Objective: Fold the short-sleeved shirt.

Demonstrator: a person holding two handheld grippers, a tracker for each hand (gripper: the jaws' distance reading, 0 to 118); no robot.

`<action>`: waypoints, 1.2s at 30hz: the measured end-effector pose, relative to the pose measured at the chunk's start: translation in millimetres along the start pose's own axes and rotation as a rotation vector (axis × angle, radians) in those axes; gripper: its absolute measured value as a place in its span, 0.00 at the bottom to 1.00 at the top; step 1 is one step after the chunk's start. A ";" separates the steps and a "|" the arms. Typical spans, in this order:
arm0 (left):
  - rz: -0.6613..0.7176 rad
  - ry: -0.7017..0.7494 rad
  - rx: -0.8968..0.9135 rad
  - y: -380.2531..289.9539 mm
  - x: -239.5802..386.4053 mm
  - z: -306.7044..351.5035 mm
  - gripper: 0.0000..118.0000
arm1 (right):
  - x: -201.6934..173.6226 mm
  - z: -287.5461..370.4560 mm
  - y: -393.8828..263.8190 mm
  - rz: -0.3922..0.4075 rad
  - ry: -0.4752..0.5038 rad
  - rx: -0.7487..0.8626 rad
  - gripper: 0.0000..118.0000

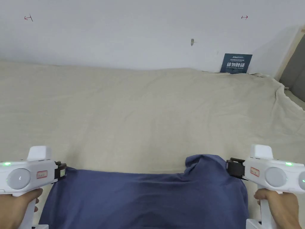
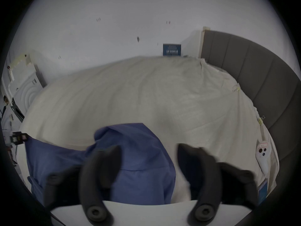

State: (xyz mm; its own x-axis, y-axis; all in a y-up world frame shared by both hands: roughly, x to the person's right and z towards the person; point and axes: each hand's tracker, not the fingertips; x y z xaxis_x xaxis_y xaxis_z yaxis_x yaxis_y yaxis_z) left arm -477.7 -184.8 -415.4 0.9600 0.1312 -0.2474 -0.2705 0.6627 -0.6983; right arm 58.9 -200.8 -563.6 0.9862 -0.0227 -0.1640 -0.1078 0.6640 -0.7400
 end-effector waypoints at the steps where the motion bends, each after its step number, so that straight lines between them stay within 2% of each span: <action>1: -0.003 -0.001 0.004 0.6 0.9 4.9 0.00 | 1.8 -11.6 2.5 0.002 0.001 -0.026 0.76; 5: -0.004 -0.008 0.012 1.2 1.8 13.5 0.00 | 6.9 -46.5 2.2 0.003 -0.019 -0.102 0.73; 7: -0.002 -0.007 0.009 -0.1 2.8 14.2 0.00 | 24.3 -77.0 -1.9 0.007 -0.035 -0.153 0.71; 11: 0.012 -0.004 0.004 -1.7 0.8 10.6 0.00 | 28.5 -99.2 -10.8 0.031 -0.026 -0.207 0.54; 13: 0.023 -0.001 0.001 -2.9 -1.6 6.3 0.00 | 31.1 -98.5 -10.8 0.000 -0.025 -0.187 0.48; 14: 0.026 -0.001 0.000 -3.7 -1.4 6.5 0.00 | 33.0 -96.3 -8.6 -0.008 -0.007 -0.178 0.36; 15: 0.027 0.001 0.001 -4.5 -1.0 6.9 0.00 | 35.0 -93.0 -6.6 -0.012 0.039 -0.156 0.15; 16: 0.027 0.004 0.001 -5.1 -2.5 4.7 0.00 | 36.2 -88.6 -5.8 -0.004 0.043 -0.138 0.02; 17: 0.027 0.008 -0.001 -5.9 -2.2 5.1 0.00 | 36.4 -83.7 -5.1 0.003 0.030 -0.131 0.02; 18: 0.026 0.012 -0.002 -7.1 -2.0 6.2 0.00 | 17.8 -56.8 -12.2 0.012 0.044 -0.119 0.02; 22: 0.040 0.023 0.004 -12.8 -4.2 14.7 0.00 | 7.8 -2.9 -13.3 0.029 0.080 -0.037 0.02; 29: 0.052 0.049 0.018 -32.2 -9.0 51.2 0.00 | 2.7 107.6 -35.6 0.032 0.162 0.103 0.02; 36: 0.054 0.057 0.025 -67.8 -19.8 100.0 0.00 | 10.8 194.9 -86.0 0.020 0.211 0.168 0.02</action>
State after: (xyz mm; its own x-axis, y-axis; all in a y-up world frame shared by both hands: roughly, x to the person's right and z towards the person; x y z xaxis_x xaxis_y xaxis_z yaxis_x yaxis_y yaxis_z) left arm -471.1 -158.6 -296.0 0.9383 0.1253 -0.3223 -0.3189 0.6742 -0.6662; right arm 103.3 -112.5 -374.7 0.9341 -0.1519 -0.3230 -0.0872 0.7804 -0.6191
